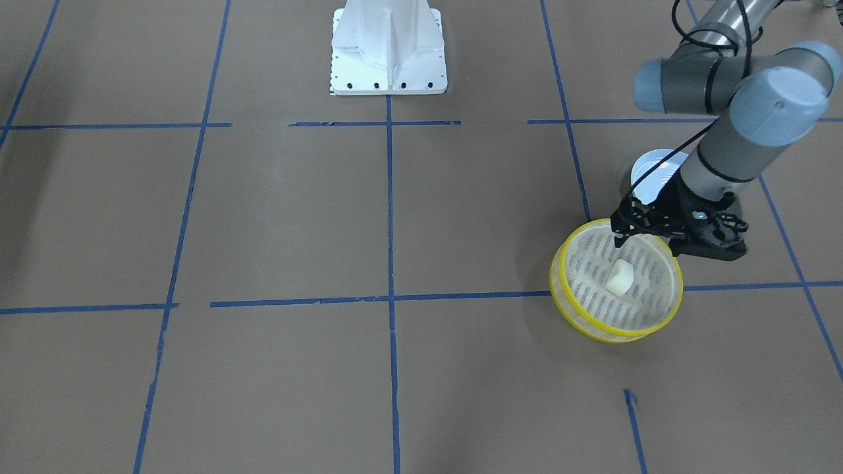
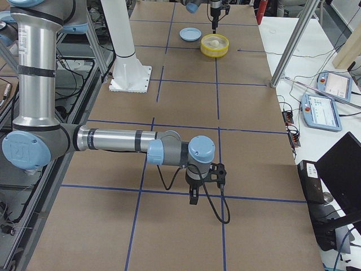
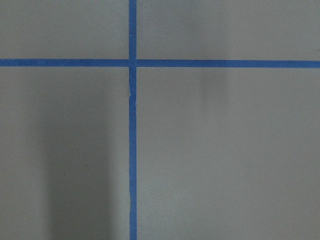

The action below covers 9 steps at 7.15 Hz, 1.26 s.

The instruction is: Place bun in steamer

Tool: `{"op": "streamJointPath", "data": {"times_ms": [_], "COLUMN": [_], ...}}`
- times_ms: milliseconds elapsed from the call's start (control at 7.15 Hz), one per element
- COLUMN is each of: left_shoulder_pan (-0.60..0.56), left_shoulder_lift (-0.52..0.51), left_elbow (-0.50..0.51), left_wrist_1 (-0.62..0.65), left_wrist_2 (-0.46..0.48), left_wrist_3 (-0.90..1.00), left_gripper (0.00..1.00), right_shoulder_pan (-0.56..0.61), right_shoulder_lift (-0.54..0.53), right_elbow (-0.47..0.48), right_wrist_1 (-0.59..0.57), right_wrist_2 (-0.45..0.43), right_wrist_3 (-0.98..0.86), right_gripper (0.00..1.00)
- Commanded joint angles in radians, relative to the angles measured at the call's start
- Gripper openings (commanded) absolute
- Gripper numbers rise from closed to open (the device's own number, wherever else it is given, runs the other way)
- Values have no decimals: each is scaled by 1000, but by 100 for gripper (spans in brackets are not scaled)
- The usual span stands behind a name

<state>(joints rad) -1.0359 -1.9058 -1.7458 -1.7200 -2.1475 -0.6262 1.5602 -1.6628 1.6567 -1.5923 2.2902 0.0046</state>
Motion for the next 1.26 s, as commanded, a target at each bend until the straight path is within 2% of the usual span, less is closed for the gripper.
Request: {"op": "streamJointPath", "data": {"times_ms": [0, 140, 280, 419, 559, 1118], "left_shoulder_pan": [-176, -282, -377, -444, -502, -539], "left_shoulder_lift": [114, 204, 271, 316, 350, 471], "left_elbow": [-66, -49, -19, 42, 69, 69], "left_wrist_1": [20, 19, 20, 20, 20, 8], "left_wrist_2": [-47, -130, -150, -149, -150, -153], "left_wrist_3": [99, 302, 473, 546, 549, 575], "left_gripper": [100, 100, 100, 100, 100, 100], "right_shoulder_pan": [1, 0, 0, 1, 1, 1], "right_shoulder_lift": [0, 0, 0, 0, 0, 0], "right_elbow": [0, 0, 0, 0, 0, 0], "right_wrist_1": [0, 0, 0, 0, 0, 0], "right_wrist_2": [0, 0, 0, 0, 0, 0], "right_wrist_3": [0, 0, 0, 0, 0, 0], "right_gripper": [100, 100, 100, 100, 100, 100]}}
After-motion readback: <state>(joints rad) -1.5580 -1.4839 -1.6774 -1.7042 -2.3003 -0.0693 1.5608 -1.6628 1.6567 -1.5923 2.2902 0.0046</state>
